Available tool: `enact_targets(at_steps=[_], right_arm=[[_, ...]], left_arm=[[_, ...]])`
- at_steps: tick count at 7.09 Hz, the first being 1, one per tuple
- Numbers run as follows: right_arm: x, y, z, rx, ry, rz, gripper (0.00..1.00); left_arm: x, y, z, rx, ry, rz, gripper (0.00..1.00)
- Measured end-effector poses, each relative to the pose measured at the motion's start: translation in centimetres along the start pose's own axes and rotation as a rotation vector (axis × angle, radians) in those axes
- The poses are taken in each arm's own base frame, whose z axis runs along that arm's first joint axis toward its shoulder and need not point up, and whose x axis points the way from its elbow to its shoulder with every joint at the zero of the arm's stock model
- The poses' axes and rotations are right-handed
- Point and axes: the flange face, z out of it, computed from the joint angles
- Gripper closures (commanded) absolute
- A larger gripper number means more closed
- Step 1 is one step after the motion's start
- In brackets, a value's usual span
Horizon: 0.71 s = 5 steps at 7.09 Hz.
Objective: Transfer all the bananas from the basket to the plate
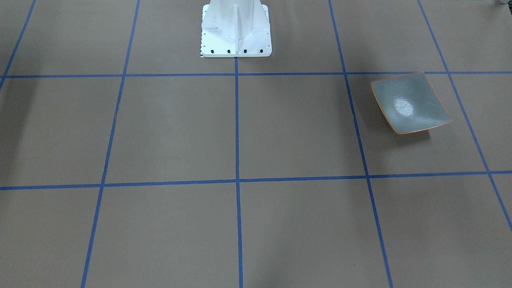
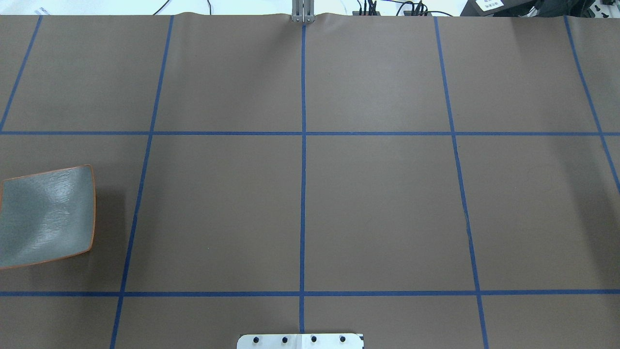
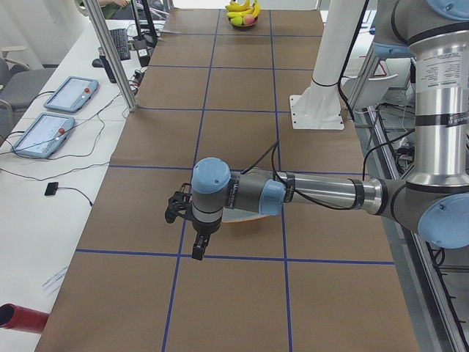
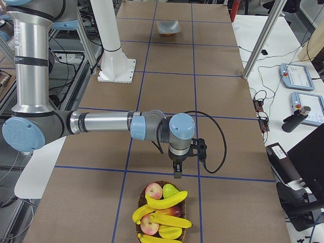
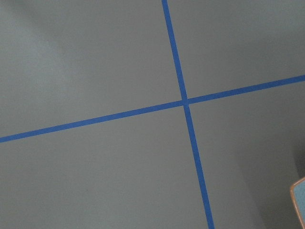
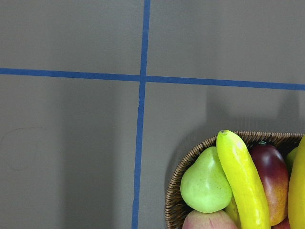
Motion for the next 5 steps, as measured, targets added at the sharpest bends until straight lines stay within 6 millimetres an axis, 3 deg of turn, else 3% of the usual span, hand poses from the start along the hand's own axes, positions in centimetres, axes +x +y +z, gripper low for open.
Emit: enact_targets(at_steps=[5], right_arm=[[-0.24, -0.19, -0.09, 0.002, 0.001, -0.015, 0.0]], left_arm=[[-0.02, -0.01, -0.03, 0.0, -0.004, -0.003, 0.0]])
